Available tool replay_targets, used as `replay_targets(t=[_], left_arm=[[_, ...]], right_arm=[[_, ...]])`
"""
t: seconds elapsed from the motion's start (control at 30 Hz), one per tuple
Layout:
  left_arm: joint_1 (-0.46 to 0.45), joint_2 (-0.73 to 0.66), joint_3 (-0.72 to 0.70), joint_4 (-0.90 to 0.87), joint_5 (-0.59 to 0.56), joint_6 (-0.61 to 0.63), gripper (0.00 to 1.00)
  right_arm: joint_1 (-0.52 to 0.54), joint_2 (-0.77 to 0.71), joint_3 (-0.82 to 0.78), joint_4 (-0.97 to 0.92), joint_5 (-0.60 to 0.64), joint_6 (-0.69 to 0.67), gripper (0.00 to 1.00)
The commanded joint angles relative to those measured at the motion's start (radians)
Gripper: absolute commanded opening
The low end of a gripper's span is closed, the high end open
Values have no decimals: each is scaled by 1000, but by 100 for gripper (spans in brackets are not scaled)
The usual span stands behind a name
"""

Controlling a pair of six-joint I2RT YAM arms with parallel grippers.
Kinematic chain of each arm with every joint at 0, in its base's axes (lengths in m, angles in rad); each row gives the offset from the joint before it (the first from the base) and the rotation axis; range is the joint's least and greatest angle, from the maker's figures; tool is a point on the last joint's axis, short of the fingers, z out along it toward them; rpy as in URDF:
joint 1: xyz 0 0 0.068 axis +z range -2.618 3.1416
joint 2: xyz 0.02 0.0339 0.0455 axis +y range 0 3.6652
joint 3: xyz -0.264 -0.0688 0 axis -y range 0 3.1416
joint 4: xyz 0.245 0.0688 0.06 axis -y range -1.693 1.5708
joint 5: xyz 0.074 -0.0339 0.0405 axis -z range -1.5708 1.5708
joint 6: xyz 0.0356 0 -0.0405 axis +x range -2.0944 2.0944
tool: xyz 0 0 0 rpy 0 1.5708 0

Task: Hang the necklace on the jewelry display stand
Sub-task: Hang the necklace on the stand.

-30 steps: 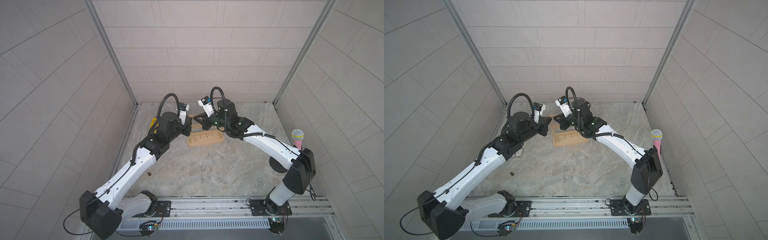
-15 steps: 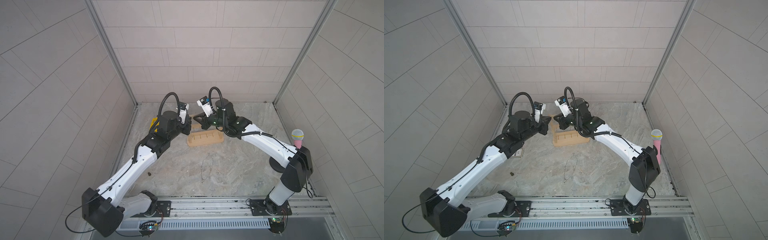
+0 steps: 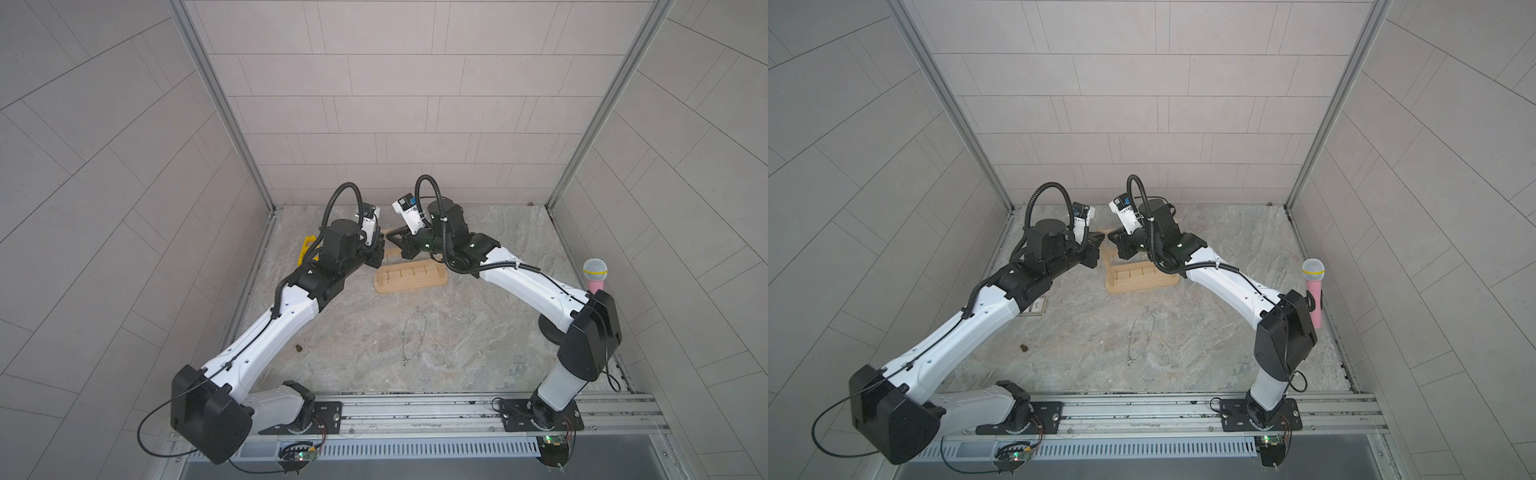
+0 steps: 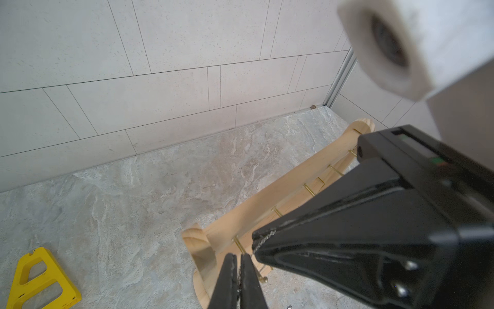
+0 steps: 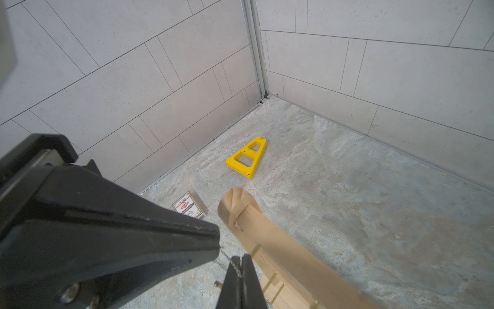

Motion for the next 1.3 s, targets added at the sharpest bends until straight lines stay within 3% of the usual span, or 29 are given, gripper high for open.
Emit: replay_targets(t=[0.0,0.47,0.77,1.03,1.27], left_arm=[[8,5,33,7,-15,18,0],[7,33,49,-22,-1,13,0],[7,26,46,-30,-2,10,8],[7,19,49,-42,-11,5,22],[9,0,49,-56,-34,5,23]], right_arm=[[2,6,29,-15,16,-26,2],[4,11,41,-59,15,-54,5],[6,14,48,-76,4,-60,8],[6,12,55,-93,8,-66,12],[7,2,57,-95,7,-66,13]])
